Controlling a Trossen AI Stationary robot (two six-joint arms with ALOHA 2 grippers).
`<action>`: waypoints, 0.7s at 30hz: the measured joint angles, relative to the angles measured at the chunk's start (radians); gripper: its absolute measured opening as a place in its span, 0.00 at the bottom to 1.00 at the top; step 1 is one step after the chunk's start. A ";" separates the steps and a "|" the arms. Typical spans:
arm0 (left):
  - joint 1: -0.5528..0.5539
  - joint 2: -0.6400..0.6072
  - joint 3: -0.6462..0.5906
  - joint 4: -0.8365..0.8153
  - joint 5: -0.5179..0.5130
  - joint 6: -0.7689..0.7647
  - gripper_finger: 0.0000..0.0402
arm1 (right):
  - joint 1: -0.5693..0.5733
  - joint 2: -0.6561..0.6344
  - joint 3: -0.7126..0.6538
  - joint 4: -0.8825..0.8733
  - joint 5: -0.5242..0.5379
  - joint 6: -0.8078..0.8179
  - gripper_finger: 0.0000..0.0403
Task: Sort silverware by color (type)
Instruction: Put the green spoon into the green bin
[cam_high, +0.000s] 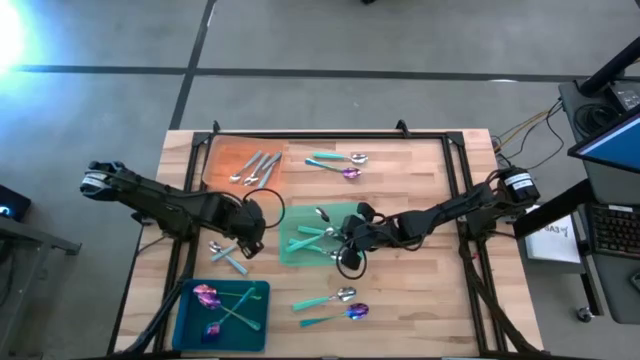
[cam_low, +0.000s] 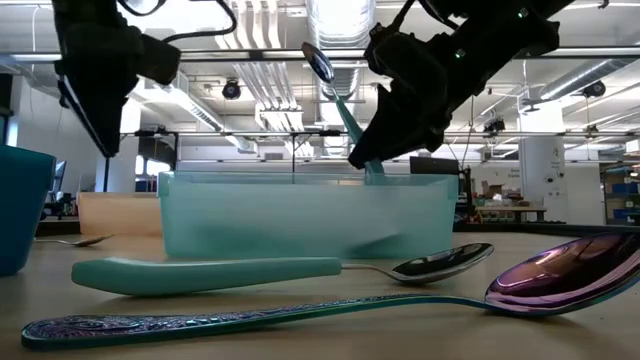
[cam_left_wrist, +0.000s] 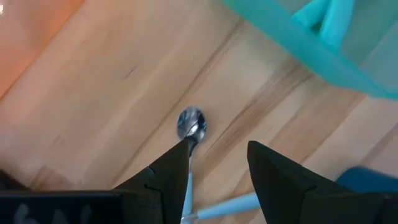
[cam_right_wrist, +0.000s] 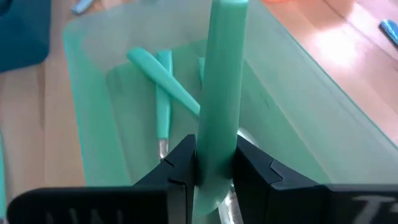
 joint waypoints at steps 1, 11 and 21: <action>-0.001 0.000 0.000 -0.011 0.002 0.000 0.37 | 0.000 0.000 0.000 -0.006 0.000 0.003 0.17; -0.001 0.000 0.000 -0.035 0.032 -0.009 0.37 | 0.001 0.000 0.000 -0.006 0.001 0.006 0.36; -0.002 0.001 0.000 -0.070 0.077 -0.015 0.37 | 0.003 -0.018 0.000 -0.013 0.000 0.004 0.43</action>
